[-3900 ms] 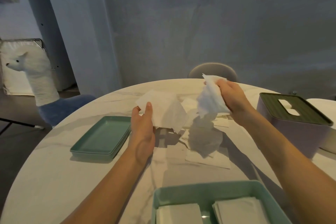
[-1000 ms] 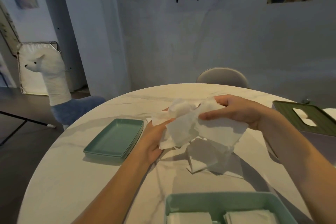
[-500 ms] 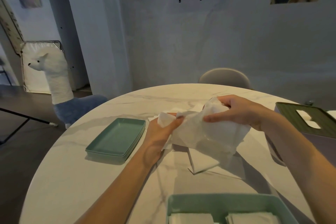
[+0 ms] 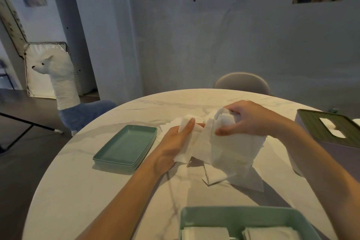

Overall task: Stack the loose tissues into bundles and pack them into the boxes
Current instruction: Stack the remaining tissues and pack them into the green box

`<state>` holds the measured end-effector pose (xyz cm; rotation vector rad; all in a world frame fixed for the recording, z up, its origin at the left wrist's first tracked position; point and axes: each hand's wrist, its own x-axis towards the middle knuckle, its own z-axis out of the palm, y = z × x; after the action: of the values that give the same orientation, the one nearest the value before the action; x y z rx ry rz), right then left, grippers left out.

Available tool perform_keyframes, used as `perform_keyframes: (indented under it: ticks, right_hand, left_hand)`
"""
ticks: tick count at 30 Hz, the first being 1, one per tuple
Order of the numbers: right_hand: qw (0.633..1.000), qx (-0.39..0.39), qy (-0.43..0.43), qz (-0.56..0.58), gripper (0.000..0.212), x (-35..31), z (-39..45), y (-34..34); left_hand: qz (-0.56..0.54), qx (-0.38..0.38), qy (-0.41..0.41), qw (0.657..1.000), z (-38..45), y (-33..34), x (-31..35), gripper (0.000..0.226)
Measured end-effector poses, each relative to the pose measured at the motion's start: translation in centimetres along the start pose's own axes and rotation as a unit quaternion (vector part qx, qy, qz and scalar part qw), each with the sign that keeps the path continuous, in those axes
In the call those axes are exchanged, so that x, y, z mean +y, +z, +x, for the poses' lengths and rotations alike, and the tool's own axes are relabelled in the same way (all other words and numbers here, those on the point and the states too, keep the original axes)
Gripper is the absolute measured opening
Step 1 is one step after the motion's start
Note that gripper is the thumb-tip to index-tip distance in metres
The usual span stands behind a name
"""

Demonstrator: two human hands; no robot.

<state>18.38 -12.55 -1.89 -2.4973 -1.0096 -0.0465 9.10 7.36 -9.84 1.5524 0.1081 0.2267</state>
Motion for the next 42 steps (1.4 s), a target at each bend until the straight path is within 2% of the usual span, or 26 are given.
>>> perform_keyframes:
  ticks: [2,4,8,12,15,17,20,23,26,28,31,33,34,36,37,39,40,42]
  right_hand:
    - [0.999,-0.017,-0.001,0.042,0.043,-0.3,-0.4,-0.6]
    - [0.992,-0.070,-0.021,0.100,0.038,-1.2,-1.4,-1.5]
    - [0.977,-0.149,-0.071,0.137,0.027,-2.8,-2.5,-2.3]
    - [0.984,-0.137,-0.046,0.104,0.029,-3.1,-1.8,-1.3]
    - [0.992,-0.090,-0.008,0.086,0.041,-2.8,-1.2,-0.4]
    - [0.994,-0.063,0.008,0.090,0.044,-2.6,-0.9,-0.2]
    - [0.995,-0.042,0.031,0.080,0.055,-2.4,-0.8,0.0]
    - [0.994,-0.047,0.057,0.085,0.060,-1.9,-0.8,-0.4]
    - [0.980,-0.064,0.046,0.182,0.056,-1.5,-1.1,-1.3]
    - [0.953,-0.072,0.032,0.292,0.061,-1.9,-1.1,-1.6]
    - [0.912,-0.089,0.028,0.400,0.059,-2.8,-0.7,-0.6]
    - [0.917,-0.082,0.054,0.387,0.052,-3.1,-0.4,0.7]
    - [0.930,-0.069,0.069,0.355,0.046,-3.1,-0.3,1.3]
    - [0.974,-0.027,0.072,0.214,0.035,-3.0,-0.1,2.0]
    - [0.989,-0.009,0.062,0.136,0.034,-3.1,-0.1,2.2]
    - [0.995,0.004,0.062,0.073,0.043,-3.1,0.0,2.3]
    - [0.995,-0.005,0.078,0.065,0.051,-2.9,0.1,2.2]
    - [0.991,-0.050,0.115,0.053,0.062,-2.4,0.0,1.7]
  left_hand:
    - [-0.051,-0.004,-0.063,0.997,0.2,-0.6,0.1,0.041]
    - [-0.105,-0.001,-0.106,0.989,0.2,-0.9,0.2,0.042]
    - [-0.129,-0.032,-0.142,0.981,0.2,-0.6,-0.1,0.039]
    - [-0.180,-0.153,-0.150,0.960,0.0,0.3,0.1,0.054]
    - [-0.247,-0.197,-0.179,0.932,-0.5,0.9,0.2,0.074]
    - [-0.256,-0.200,-0.187,0.927,-0.9,1.5,0.6,0.074]
    - [-0.202,-0.165,-0.144,0.955,-1.0,1.6,0.4,0.059]
    - [-0.250,-0.147,-0.119,0.950,-0.5,1.1,-0.4,0.070]
    - [-0.355,-0.110,-0.126,0.920,-0.5,0.9,-0.5,0.058]
    - [-0.411,-0.098,-0.143,0.895,-0.2,1.1,-1.0,0.056]
    - [-0.396,-0.052,-0.120,0.909,0.0,2.1,-1.0,0.062]
    - [-0.408,-0.043,-0.112,0.905,-0.2,1.9,-2.0,0.076]
    - [-0.409,-0.047,-0.115,0.904,-0.9,1.8,-2.5,0.075]
    - [-0.421,-0.055,-0.130,0.896,-2.0,1.3,-3.3,0.047]
    - [-0.396,-0.032,-0.121,0.910,-2.8,1.4,-2.7,0.034]
    - [-0.358,-0.046,-0.104,0.927,-3.8,1.7,-1.7,0.040]
    - [-0.335,-0.050,-0.101,0.936,-4.4,2.1,-0.9,0.043]
    - [-0.311,-0.043,-0.099,0.944,-4.2,2.3,-0.3,0.037]
